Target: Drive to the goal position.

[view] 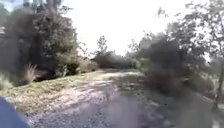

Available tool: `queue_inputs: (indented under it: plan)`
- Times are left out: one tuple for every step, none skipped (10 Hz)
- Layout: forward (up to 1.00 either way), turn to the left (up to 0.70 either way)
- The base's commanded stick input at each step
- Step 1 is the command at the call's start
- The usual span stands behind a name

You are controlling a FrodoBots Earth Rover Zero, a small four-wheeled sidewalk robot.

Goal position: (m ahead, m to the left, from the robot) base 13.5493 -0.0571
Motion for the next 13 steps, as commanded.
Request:
queue_inputs:
  plan:
    - [1.00, 0.27]
    - [1.00, 0.27]
    - [1.00, 0.27]
    - [1.00, 0.27]
    - [1.00, 0.18]
    - [1.00, 0.00]
    - [1.00, 0.00]
    - [1.00, 0.00]
    - [1.00, 0.00]
    - [1.00, 0.00]
    - [1.00, 0.00]
    - [1.00, 0.00]
    - [1.00, 0.00]
